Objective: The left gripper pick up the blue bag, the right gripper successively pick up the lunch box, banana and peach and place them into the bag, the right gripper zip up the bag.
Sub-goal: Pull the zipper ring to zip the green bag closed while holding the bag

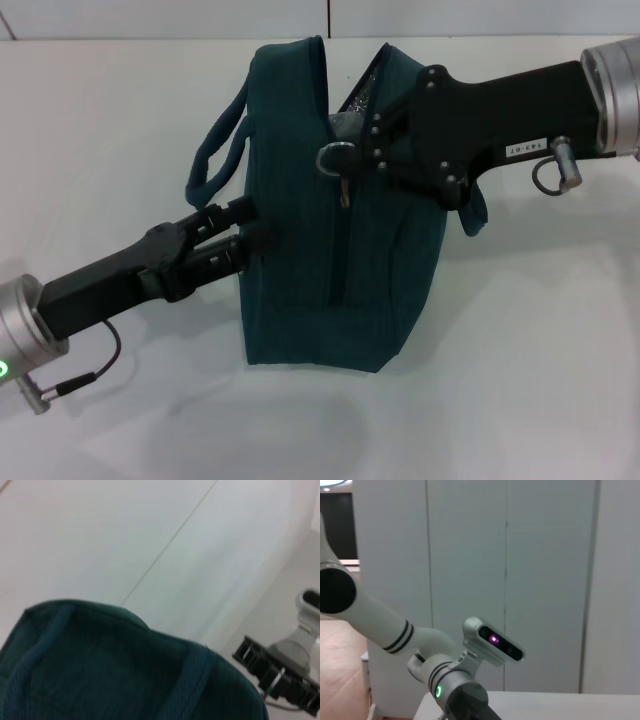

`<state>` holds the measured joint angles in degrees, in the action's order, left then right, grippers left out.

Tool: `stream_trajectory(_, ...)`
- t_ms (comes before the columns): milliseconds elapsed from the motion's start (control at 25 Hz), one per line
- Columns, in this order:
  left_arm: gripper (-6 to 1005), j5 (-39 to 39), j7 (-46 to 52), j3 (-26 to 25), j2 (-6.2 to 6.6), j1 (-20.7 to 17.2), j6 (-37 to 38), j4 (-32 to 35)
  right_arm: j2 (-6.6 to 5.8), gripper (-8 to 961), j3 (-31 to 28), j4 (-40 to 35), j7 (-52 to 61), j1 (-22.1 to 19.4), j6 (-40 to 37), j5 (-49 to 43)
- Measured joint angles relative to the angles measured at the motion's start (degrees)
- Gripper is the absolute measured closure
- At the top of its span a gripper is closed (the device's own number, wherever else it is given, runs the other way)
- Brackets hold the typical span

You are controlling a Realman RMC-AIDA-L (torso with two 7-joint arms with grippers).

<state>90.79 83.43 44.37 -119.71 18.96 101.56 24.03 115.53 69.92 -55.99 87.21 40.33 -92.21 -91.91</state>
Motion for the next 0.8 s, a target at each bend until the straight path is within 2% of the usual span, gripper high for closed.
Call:
stream_trajectory(360,260,-1.0,0.1,0.2,0.01,2.8,-0.6,-2.8,0.06,950,0.0,3.2,-0.9,-0.3,0.2,0.5)
stream_trajectory(800,285,1.1,0.1,0.7,0.11,3.4,-0.8,-2.9,0.13,950,0.0,3.4,-1.4,-0.4,0.2,1.5)
